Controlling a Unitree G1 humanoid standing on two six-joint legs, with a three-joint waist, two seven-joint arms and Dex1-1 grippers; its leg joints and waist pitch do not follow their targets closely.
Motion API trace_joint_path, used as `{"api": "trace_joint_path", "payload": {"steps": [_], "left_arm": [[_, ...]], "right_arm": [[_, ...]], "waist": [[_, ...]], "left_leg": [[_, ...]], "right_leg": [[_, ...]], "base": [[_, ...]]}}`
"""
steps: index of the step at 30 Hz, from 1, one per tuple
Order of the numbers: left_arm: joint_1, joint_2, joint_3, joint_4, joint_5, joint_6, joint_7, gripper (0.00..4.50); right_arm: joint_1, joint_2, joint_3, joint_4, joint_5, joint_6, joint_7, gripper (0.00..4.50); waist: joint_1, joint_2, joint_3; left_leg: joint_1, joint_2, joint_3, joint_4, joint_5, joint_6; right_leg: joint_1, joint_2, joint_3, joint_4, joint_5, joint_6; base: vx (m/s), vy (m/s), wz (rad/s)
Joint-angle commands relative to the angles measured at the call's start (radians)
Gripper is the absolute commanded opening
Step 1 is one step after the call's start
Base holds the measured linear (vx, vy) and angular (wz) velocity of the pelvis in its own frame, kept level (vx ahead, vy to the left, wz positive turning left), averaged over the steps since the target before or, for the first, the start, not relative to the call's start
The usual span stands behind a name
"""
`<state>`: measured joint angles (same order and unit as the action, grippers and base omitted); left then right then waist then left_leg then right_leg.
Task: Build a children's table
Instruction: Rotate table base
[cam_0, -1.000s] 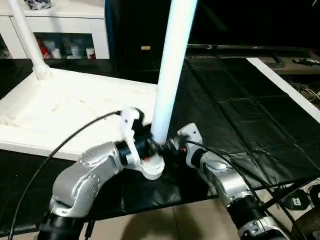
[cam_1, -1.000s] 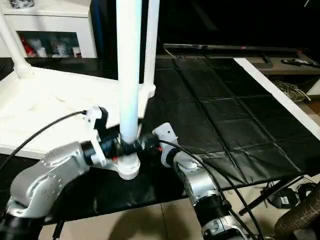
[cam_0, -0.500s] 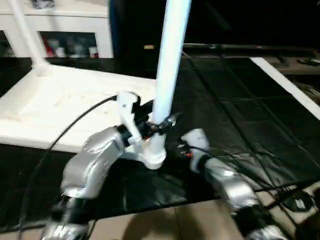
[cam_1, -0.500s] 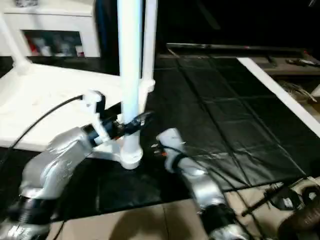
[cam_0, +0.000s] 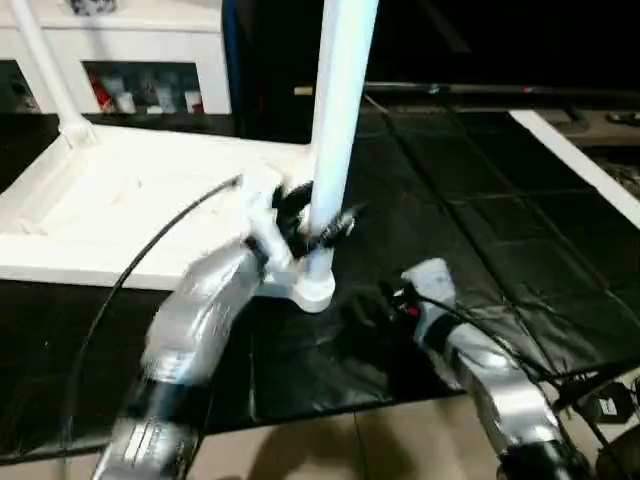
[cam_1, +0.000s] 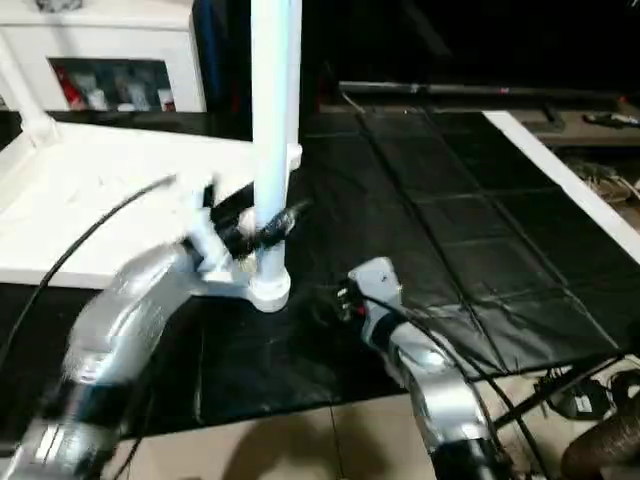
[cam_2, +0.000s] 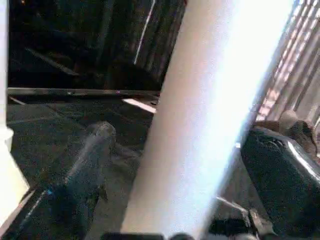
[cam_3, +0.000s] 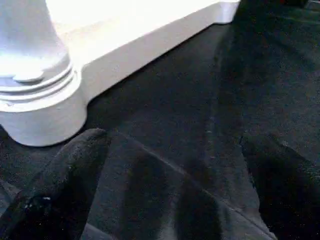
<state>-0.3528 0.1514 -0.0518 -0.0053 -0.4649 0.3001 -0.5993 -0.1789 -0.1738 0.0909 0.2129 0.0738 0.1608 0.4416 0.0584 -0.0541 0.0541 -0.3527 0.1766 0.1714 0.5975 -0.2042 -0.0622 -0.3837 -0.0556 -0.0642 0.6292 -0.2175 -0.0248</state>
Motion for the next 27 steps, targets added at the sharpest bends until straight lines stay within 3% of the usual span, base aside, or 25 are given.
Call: {"api": "trace_joint_path", "payload": {"steps": [1,3,7,10,11,12,13,15,19,20,21,22,27], "left_arm": [[0.019,0.008,0.011,-0.049,-0.016,0.000,-0.009,4.47],[0.135,0.037,0.034,-0.129,-0.046,-0.001,-0.030,4.47],[0.226,0.061,0.056,-0.183,-0.069,0.005,-0.053,4.47],[0.332,0.079,0.094,-0.257,-0.090,0.009,-0.055,4.47],[0.332,0.079,0.094,-0.257,-0.090,0.009,-0.055,4.47],[0.350,0.081,0.101,-0.269,-0.091,0.010,-0.050,4.47],[0.380,0.084,0.117,-0.284,-0.085,0.006,-0.031,4.47],[0.420,0.086,0.140,-0.301,-0.071,-0.001,0.001,4.47],[0.497,0.072,0.208,-0.332,-0.055,-0.010,0.089,4.47],[0.511,0.071,0.216,-0.338,-0.054,-0.011,0.098,4.47],[0.529,0.072,0.220,-0.347,-0.041,-0.011,0.110,4.47],[0.548,0.071,0.221,-0.358,-0.028,-0.011,0.124,4.47],[0.586,0.026,0.243,-0.365,0.038,-0.046,0.219,4.47]], "right_arm": [[0.010,-0.011,-0.020,-0.035,0.015,0.018,-0.008,4.50],[0.033,-0.015,-0.028,-0.081,0.027,0.034,-0.011,4.50],[0.054,-0.018,-0.031,-0.103,0.035,0.030,-0.005,4.50],[0.087,-0.013,-0.039,-0.161,0.059,0.035,0.000,4.50],[0.087,-0.013,-0.039,-0.161,0.059,0.035,0.000,4.50],[0.094,-0.012,-0.041,-0.174,0.064,0.039,0.000,4.50],[0.106,-0.010,-0.045,-0.196,0.069,0.050,-0.007,4.50],[0.124,-0.006,-0.051,-0.224,0.074,0.061,-0.017,4.50],[0.167,0.006,-0.063,-0.273,0.081,0.079,-0.041,4.50],[0.174,0.007,-0.064,-0.279,0.081,0.080,-0.044,4.50],[0.183,0.010,-0.069,-0.287,0.082,0.080,-0.055,4.50],[0.192,0.012,-0.074,-0.295,0.086,0.081,-0.065,4.50],[0.204,0.022,-0.104,-0.301,0.081,0.067,-0.106,4.50]], "waist": [[0.002,0.010,-0.049],[0.002,0.011,-0.045],[0.001,0.014,-0.043],[-0.001,0.014,-0.043],[-0.001,0.014,-0.045],[-0.002,0.015,-0.044],[-0.003,0.009,-0.042],[-0.002,0.011,-0.039],[-0.004,-0.001,-0.036],[-0.003,0.004,-0.035],[-0.004,-0.005,-0.034],[-0.002,0.000,-0.034],[-0.003,-0.009,-0.033]], "left_leg": [[0.001,0.059,-0.016,-0.075,-0.167,0.019],[0.000,0.062,-0.019,-0.080,-0.210,0.004],[0.006,0.060,-0.019,-0.082,-0.242,-0.007],[0.003,0.060,-0.018,-0.083,-0.226,-0.006],[-0.003,0.061,-0.020,-0.083,-0.204,-0.002],[-0.001,0.060,-0.018,-0.083,-0.203,0.000],[0.001,0.059,-0.017,-0.084,-0.218,0.001],[-0.001,0.062,-0.020,-0.086,-0.233,-0.003],[-0.002,0.058,-0.020,-0.086,-0.261,-0.004],[-0.001,0.059,-0.021,-0.086,-0.264,-0.006],[-0.001,0.060,-0.022,-0.088,-0.270,-0.006],[0.000,0.060,-0.023,-0.089,-0.272,-0.008],[0.001,0.061,-0.025,-0.091,-0.292,-0.018]], "right_leg": [[0.048,-0.086,0.062,-0.082,-0.119,-0.198],[0.046,-0.088,0.064,-0.088,-0.207,-0.168],[0.035,-0.084,0.065,-0.095,-0.259,-0.138],[0.035,-0.080,0.066,-0.092,-0.216,-0.138],[0.042,-0.082,0.066,-0.086,-0.175,-0.141],[0.039,-0.080,0.066,-0.088,-0.171,-0.141],[0.037,-0.079,0.066,-0.091,-0.196,-0.137],[0.038,-0.082,0.066,-0.092,-0.228,-0.125],[0.034,-0.079,0.066,-0.099,-0.300,-0.094],[0.033,-0.082,0.067,-0.102,-0.320,-0.088],[0.031,-0.080,0.066,-0.104,-0.334,-0.078],[0.029,-0.081,0.067,-0.103,-0.337,-0.075],[0.026,-0.081,0.068,-0.108,-0.344,-0.047]], "base": [[0.000,0.000,0.00],[0.000,0.000,0.00],[0.000,0.000,0.00],[0.000,0.000,0.00],[0.000,0.000,0.00],[0.000,0.000,0.00],[0.000,0.000,0.00],[0.000,0.000,0.00],[0.000,0.000,0.00],[0.000,0.000,0.00],[0.000,0.000,0.00],[0.000,0.000,0.00],[0.000,0.000,0.00]]}}
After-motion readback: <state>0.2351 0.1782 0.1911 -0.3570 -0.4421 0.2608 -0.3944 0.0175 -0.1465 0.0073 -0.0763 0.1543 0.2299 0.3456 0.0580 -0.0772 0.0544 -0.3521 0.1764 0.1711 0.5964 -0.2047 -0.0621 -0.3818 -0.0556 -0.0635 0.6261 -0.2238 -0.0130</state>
